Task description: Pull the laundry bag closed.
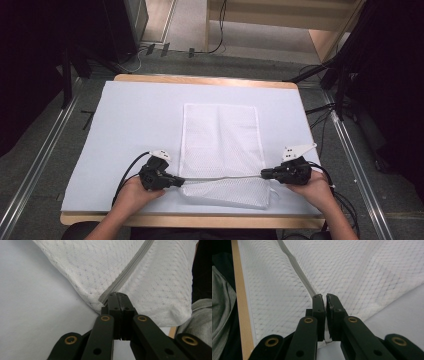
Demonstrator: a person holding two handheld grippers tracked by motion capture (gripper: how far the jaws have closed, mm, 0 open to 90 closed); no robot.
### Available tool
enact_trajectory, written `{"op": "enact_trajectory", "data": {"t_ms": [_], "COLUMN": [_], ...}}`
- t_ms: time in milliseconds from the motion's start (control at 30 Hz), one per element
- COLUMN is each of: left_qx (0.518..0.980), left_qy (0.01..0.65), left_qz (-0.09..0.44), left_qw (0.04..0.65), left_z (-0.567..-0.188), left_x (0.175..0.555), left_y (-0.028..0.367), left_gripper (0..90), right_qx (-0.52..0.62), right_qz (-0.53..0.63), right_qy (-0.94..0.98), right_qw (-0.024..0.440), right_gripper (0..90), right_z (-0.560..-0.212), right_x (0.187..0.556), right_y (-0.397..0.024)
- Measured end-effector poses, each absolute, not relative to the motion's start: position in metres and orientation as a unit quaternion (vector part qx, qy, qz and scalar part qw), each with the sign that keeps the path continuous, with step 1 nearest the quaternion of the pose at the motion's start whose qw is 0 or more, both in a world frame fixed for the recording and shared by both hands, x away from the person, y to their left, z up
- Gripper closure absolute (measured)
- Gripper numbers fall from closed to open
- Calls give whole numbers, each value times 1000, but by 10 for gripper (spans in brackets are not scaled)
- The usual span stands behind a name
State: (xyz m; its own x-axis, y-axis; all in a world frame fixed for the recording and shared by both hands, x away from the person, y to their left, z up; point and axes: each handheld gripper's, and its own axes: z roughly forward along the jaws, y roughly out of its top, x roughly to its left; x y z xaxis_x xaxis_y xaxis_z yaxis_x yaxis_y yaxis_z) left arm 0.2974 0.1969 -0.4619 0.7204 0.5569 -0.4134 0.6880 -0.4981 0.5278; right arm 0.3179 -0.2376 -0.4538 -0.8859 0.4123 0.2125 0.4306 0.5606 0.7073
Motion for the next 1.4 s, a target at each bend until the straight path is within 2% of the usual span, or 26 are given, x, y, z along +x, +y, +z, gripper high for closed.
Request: {"op": "enact_trajectory", "data": {"t_ms": [67,133,533,833,1400], "left_qx": [857,857,844,830,807], "left_qy": [365,365,382,404,437], "left_qz": [-95,-89,-52,-30,2], "left_qw": [351,353,374,384,398], "left_z": [-460,-458,-445,-440,-436], "left_x": [298,298,301,305,312], "left_y": [199,200,216,234,263], "left_gripper": [827,792,573,425,349], "right_qx": [-241,-245,-257,-289,-368], "right_qz": [-404,-412,-440,-447,-429], "right_qy": [-882,-878,-860,-845,-820], "right_qw": [10,6,-35,-57,-93], "right_gripper": [851,775,545,444,365], "right_z": [-453,-451,-445,-449,-456], "right_x": [318,318,317,319,326], "right_y": [-237,-236,-244,-260,-279]}}
